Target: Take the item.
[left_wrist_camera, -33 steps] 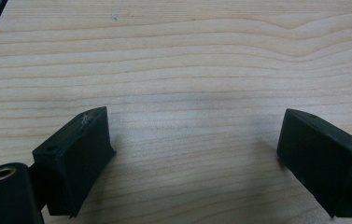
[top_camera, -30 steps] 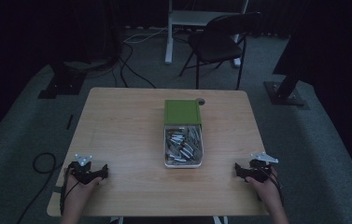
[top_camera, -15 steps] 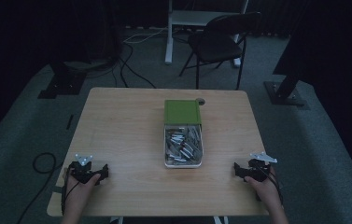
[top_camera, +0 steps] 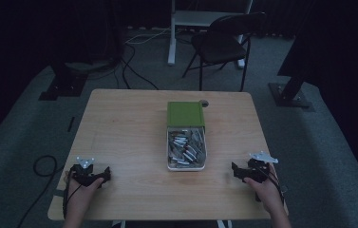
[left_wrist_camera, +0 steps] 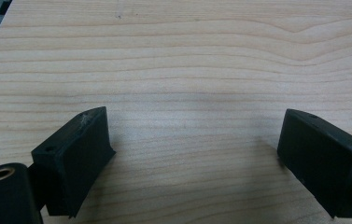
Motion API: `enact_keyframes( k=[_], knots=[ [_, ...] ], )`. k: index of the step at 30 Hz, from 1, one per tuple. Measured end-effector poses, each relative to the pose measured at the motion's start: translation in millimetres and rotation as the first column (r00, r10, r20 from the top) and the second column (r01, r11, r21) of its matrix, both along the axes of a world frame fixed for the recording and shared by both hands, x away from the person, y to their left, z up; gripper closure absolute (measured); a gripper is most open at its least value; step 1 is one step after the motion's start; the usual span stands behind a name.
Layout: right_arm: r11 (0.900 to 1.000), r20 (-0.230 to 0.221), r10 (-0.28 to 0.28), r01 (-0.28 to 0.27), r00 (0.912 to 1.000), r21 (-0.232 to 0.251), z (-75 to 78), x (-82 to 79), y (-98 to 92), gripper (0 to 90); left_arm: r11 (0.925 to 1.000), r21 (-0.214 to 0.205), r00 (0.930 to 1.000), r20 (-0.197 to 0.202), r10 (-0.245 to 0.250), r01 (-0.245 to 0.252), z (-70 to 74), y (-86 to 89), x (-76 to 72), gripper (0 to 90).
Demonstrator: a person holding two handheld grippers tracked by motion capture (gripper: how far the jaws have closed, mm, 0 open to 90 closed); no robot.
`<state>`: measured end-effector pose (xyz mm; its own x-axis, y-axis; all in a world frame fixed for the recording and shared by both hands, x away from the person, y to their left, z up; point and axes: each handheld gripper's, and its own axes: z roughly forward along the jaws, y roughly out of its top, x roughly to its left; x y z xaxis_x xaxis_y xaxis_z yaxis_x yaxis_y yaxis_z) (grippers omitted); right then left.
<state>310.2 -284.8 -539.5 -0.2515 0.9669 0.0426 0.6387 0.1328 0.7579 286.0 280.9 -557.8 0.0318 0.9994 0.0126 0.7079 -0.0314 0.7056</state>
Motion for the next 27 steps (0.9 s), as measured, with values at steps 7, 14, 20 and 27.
enact_keyframes(
  k=[7,14,20,27],
  knots=[
    [0.9994,0.014,0.033,-0.033,0.9993,0.001,15.3,2.0,15.8,13.1,1.0000,0.001,1.0000,-0.001,0.000,0.000,0.0,0.0,0.0,10.2],
    [0.9971,0.041,0.075,-0.076,0.9963,0.001,28.5,2.5,28.7,13.2,1.0000,0.000,1.0000,-0.001,0.000,0.000,0.0,0.0,0.0,10.2],
    [0.9938,0.075,0.111,-0.111,0.9910,0.005,41.7,3.2,40.2,13.6,1.0000,0.000,1.0000,-0.001,0.000,0.000,0.0,0.1,0.0,10.2],
    [0.9858,0.100,0.165,-0.167,0.9812,0.015,57.7,4.5,57.6,13.6,1.0000,0.001,1.0000,0.000,0.000,0.000,-0.1,0.0,0.1,10.2]
  ],
)
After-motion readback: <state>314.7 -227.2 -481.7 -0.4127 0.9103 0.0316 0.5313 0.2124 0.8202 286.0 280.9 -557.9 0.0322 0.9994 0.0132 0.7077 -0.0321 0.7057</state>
